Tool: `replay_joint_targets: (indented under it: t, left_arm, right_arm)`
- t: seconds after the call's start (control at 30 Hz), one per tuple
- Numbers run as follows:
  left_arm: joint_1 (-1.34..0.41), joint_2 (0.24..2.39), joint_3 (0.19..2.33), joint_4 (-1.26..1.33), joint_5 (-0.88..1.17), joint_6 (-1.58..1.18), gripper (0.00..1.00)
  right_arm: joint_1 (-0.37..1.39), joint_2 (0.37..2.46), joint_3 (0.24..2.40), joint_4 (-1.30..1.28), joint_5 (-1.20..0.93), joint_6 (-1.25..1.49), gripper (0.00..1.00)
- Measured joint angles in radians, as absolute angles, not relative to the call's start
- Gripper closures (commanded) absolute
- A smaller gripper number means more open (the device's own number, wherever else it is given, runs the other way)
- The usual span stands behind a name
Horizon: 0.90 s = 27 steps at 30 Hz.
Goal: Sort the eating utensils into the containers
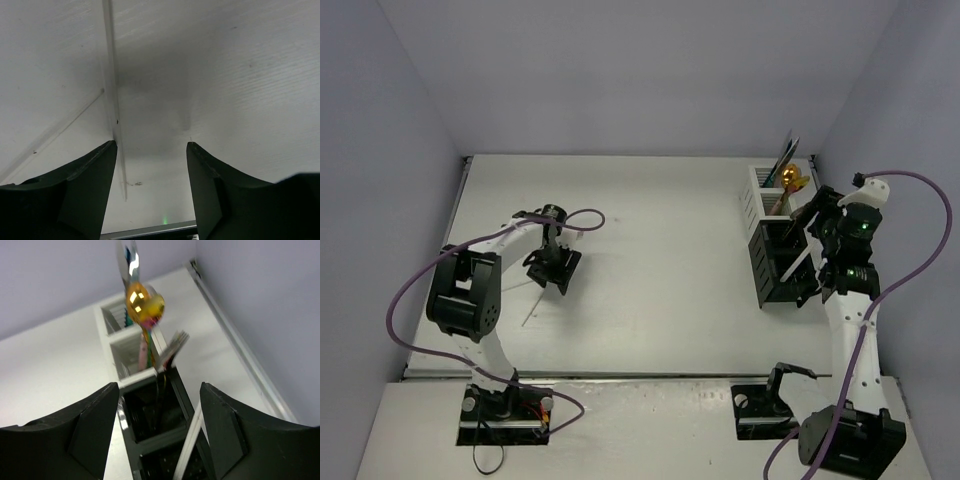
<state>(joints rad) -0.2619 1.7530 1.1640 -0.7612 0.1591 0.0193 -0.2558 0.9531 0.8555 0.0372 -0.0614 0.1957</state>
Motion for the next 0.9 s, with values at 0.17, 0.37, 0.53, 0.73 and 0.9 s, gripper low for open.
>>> replay_joint_targets:
  t: [0.17,0.37,0.53,0.73,0.9]
  left_arm:
    - [-0.256,1.821,1.190,-0.772,0.144,0.004,0.51]
    - [-0.249,1.830,1.197,-0.776,0.154,-0.006,0.77]
    - [-0.249,1.853,1.226,-0.787,0.175,-0.009,1.00]
    - [-0.291,1.889,1.297,-0.799,0.206,-0.024,1.00]
    - [-0.310,1.865,1.403,-0.813,0.387,-0.065,1.00]
  right_arm:
    - [-0.256,0.913,0.926,0.048,-0.121,0.152,0.37]
    - [-0.256,0.880,0.932,0.047,-0.197,0.119,0.50]
    - [-0.254,0.884,0.950,0.036,-0.318,0.070,0.57]
    - [-0.178,0.923,1.035,0.022,-0.491,-0.100,0.57]
    - [0.165,0.954,1.124,-0.064,-0.492,-0.417,0.58]
